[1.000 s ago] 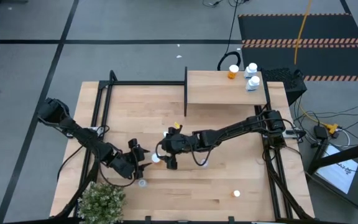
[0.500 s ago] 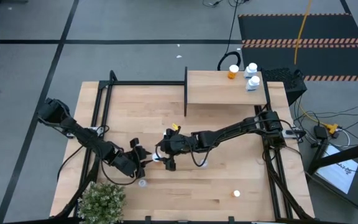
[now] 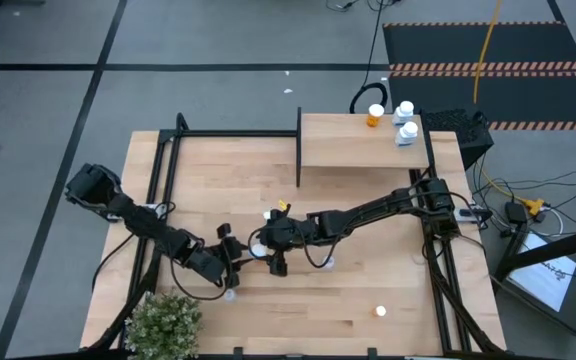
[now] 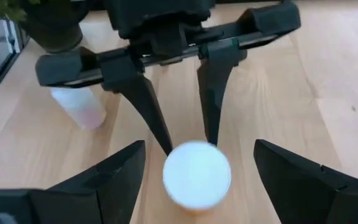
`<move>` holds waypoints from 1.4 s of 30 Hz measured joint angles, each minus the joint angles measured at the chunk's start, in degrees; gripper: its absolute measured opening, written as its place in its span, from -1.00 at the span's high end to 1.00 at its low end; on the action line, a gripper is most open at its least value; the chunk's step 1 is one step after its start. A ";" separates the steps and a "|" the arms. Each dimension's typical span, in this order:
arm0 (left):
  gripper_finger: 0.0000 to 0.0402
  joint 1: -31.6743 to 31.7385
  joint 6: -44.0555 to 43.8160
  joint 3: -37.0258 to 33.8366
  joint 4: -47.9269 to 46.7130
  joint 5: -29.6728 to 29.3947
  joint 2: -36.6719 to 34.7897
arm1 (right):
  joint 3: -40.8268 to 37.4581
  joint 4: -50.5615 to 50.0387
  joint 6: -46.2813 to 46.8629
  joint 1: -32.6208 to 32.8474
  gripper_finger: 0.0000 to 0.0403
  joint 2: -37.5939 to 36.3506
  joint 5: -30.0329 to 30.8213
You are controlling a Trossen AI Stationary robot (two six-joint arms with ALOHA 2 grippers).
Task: Pick and place medicine bottles onto shelf by color
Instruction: Put the large orange pill bottle on the shelf aligned with the other large orange pill bottle
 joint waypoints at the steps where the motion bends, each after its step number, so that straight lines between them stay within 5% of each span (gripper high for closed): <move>1: 0.22 0.13 0.99 -0.05 0.84 0.01 0.06 | 0.00 0.03 -0.03 0.00 -0.45 0.00 -0.65; 42: 0.22 3.60 7.35 -0.03 5.04 2.07 0.25 | -0.02 -6.56 -1.15 -0.72 -0.36 1.98 -4.33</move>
